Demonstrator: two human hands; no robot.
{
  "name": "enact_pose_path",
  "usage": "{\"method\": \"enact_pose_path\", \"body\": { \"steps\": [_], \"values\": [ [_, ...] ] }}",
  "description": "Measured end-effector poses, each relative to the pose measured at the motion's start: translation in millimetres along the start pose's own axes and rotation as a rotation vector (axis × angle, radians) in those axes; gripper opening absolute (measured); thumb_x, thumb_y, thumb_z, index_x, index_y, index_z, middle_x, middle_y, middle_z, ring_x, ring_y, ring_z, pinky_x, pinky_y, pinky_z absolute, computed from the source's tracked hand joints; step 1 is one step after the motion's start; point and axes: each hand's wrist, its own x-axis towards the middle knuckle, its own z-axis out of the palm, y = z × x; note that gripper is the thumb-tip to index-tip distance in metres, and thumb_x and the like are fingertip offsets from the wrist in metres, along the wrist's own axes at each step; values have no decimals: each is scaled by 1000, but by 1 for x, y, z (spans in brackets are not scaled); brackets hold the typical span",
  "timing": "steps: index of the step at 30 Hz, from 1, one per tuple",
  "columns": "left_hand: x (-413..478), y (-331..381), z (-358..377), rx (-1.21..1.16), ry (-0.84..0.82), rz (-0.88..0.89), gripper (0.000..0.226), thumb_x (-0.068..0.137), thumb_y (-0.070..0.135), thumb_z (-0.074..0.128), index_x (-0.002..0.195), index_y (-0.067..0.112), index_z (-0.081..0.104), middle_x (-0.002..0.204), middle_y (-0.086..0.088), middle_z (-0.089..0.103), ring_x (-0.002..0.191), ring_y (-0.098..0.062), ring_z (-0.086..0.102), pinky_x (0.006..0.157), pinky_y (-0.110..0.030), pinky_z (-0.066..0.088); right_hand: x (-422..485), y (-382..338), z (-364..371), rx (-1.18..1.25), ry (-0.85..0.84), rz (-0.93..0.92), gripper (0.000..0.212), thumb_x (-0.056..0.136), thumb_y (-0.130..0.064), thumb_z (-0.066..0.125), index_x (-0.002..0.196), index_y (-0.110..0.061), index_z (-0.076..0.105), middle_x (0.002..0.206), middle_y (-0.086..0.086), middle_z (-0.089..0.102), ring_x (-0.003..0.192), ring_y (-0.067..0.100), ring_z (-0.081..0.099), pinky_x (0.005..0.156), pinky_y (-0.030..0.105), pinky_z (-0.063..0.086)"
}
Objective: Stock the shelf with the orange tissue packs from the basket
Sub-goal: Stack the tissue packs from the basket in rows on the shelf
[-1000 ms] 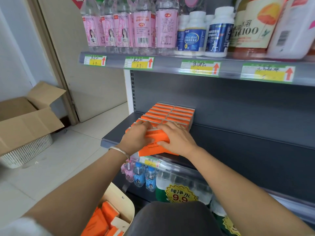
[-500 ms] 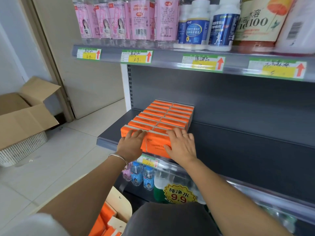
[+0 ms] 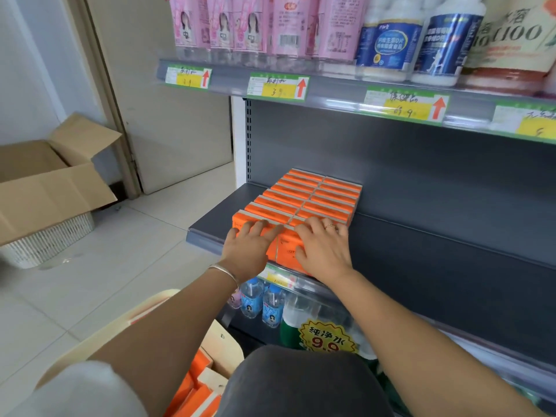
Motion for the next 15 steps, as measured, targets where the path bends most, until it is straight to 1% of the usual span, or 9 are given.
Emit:
{"method": "enact_pose_path", "body": {
  "steps": [4, 6, 8, 10, 12, 14, 15],
  "values": [
    [-28, -33, -11, -33, 50, -35, 56, 92, 26, 49, 144, 34, 28, 146, 3, 36, 136, -22, 30, 108, -40, 28, 7, -32, -6, 85, 70, -142, 27, 77, -27, 65, 103, -21, 65, 105, 3, 62, 95, 28, 58, 79, 43, 45],
    [-48, -59, -15, -48, 69, -66, 45, 93, 27, 47, 137, 33, 39, 140, 5, 44, 132, -20, 36, 105, -36, 29, 8, -58, -9, 109, 112, -224, 21, 78, -28, 57, 96, -21, 66, 98, 1, 63, 89, 27, 60, 76, 40, 48],
    [-73, -87, -14, -64, 74, -109, 34, 95, 30, 45, 129, 31, 47, 131, 8, 54, 125, -18, 45, 100, -32, 31, 6, -87, -9, 136, 118, -304, 28, 78, -31, 42, 88, -21, 66, 89, -1, 64, 80, 24, 61, 67, 35, 50],
    [-100, -116, -7, -92, 27, -172, 27, 96, 32, 42, 123, 28, 48, 119, 8, 62, 114, -18, 55, 96, -32, 35, 2, -116, -6, 158, 107, -384, 31, 77, -31, 38, 82, -19, 66, 79, -1, 63, 73, 23, 62, 60, 32, 50],
    [-128, -142, 4, -130, -57, -262, 25, 97, 34, 42, 120, 26, 46, 111, 6, 66, 106, -21, 60, 91, -32, 39, -2, -143, 4, 188, 67, -466, 27, 78, -30, 39, 77, -18, 64, 73, -1, 62, 68, 22, 63, 58, 31, 52],
    [-149, -163, 19, -137, -133, -339, 25, 97, 36, 42, 119, 26, 46, 108, 4, 66, 105, -23, 60, 88, -31, 41, -7, -168, 17, 243, -33, -520, 22, 81, -29, 43, 74, -16, 60, 70, 2, 62, 67, 24, 64, 58, 35, 54],
    [-156, -171, 28, -137, -161, -368, 25, 97, 37, 41, 119, 26, 46, 108, 4, 66, 105, -22, 60, 88, -31, 41, -9, -179, 24, 260, -71, -543, 19, 81, -28, 48, 74, -15, 60, 69, 3, 61, 66, 25, 64, 56, 35, 54]
  ]
}}
